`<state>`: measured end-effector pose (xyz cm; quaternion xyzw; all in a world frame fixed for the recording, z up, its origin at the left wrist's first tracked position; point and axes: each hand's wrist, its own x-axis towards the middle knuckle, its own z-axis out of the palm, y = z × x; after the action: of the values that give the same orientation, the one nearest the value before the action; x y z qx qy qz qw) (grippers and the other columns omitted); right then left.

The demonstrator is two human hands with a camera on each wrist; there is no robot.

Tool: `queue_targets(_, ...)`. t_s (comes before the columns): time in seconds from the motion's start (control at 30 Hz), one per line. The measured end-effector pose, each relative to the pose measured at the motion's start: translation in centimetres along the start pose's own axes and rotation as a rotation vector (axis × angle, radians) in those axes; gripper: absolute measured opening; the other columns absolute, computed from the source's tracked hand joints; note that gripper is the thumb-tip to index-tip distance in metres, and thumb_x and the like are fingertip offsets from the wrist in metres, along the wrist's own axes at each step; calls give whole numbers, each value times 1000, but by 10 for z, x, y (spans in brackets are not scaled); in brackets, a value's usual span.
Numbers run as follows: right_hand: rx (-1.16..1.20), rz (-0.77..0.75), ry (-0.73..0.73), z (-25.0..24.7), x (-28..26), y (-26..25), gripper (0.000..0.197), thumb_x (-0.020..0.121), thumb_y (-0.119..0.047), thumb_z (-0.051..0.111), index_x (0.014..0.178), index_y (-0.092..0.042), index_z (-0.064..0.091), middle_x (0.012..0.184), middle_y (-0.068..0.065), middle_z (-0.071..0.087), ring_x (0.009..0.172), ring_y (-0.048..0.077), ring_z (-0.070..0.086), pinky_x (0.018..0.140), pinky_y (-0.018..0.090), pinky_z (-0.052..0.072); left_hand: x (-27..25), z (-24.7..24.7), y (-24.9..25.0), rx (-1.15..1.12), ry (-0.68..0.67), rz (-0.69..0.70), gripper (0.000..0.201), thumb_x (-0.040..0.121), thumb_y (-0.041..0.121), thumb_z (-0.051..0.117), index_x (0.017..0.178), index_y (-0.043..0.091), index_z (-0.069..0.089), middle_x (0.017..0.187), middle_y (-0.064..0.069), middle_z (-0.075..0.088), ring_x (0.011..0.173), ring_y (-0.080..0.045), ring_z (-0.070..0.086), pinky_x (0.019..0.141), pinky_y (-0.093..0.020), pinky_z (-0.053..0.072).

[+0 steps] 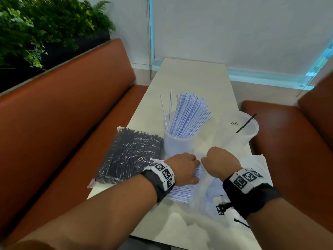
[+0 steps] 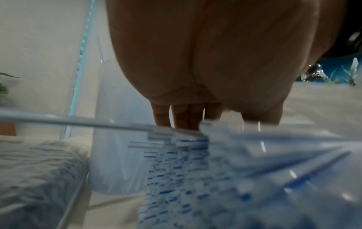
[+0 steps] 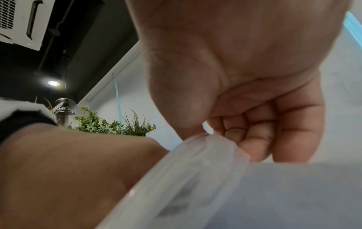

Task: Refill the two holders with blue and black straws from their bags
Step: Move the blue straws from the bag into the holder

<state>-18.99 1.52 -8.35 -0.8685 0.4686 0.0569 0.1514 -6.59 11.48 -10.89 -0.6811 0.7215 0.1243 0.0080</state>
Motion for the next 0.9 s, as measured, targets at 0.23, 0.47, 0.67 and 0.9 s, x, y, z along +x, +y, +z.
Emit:
queue_targets(0.23, -37, -33, -16, 1, 0, 4, 23, 98, -34, 48, 80, -19, 47, 83, -2, 49, 95, 25, 60, 75, 29, 41, 13, 2, 7, 55, -54, -11, 44, 101, 39, 50, 133, 8, 51, 120, -13, 54, 110, -32, 53, 87, -43, 48)
queue_targets(0.47, -27, -63, 111, -1, -6, 2, 41, 93, -43, 51, 132, -35, 54, 131, 2, 50, 121, 25, 46, 87, 38, 43, 8, -10, -1, 195, 7, -42, 39, 99, 35, 54, 130, 10, 51, 120, -9, 57, 107, -29, 57, 76, -39, 43)
queue_targets(0.67, 18, -58, 91, 0, -6, 5, 33, 97, -36, 41, 124, -46, 58, 128, -10, 59, 116, 18, 58, 97, 38, 38, -17, -23, -28, 276, 16, -105, 20, 96, 20, 55, 114, 13, 48, 79, -2, 56, 65, -27, 55, 59, -35, 42)
queue_targets(0.9, 145, -28, 85, 5, -6, 12, 34, 98, -33, 38, 121, -46, 60, 128, -14, 58, 115, 15, 58, 98, 39, 33, -51, -29, -78, 265, 43, -116, 24, 95, 37, 54, 114, 23, 49, 93, 0, 66, 80, -27, 66, 70, -37, 53)
